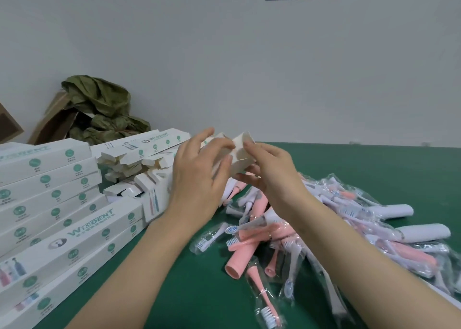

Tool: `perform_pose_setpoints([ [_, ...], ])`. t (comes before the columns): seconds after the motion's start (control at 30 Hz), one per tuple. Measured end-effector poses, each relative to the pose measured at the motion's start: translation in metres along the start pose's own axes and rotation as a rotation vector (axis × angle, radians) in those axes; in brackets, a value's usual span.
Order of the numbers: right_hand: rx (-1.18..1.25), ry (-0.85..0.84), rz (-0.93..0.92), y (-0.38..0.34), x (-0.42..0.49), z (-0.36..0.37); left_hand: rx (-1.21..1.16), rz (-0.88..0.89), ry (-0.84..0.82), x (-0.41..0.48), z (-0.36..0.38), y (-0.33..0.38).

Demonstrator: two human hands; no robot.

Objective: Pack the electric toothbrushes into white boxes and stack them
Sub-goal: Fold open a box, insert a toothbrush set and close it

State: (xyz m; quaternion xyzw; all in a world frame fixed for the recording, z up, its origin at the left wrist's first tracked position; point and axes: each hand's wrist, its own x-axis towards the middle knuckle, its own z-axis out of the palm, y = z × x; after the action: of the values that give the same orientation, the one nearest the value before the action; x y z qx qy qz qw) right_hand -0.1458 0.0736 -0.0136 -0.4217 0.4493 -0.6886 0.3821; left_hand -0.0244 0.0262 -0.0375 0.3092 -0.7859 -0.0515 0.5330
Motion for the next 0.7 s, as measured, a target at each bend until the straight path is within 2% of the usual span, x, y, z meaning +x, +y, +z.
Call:
perform_pose_setpoints([
  [0.1,-0.036,-0.038,-0.021,-0.002,-0.003,0.002,-0.034,-0.033,-0.017,0.003,0.001,0.002],
  [0.33,-0.118,-0.088,-0.084,-0.003,-0.007,0.010,-0.227,-0.093,0.091,0.005,-0.003,0.004],
  [0.53,-0.111,-0.074,-0.037,-0.009,-0.003,0.003,-0.152,-0.100,-0.029,0.004,-0.002,0.005],
  [0.7,-0.116,-0.253,-0.004,-0.018,0.004,-0.007,-0.078,-0.008,0.039,0.005,-0.003,0.001],
])
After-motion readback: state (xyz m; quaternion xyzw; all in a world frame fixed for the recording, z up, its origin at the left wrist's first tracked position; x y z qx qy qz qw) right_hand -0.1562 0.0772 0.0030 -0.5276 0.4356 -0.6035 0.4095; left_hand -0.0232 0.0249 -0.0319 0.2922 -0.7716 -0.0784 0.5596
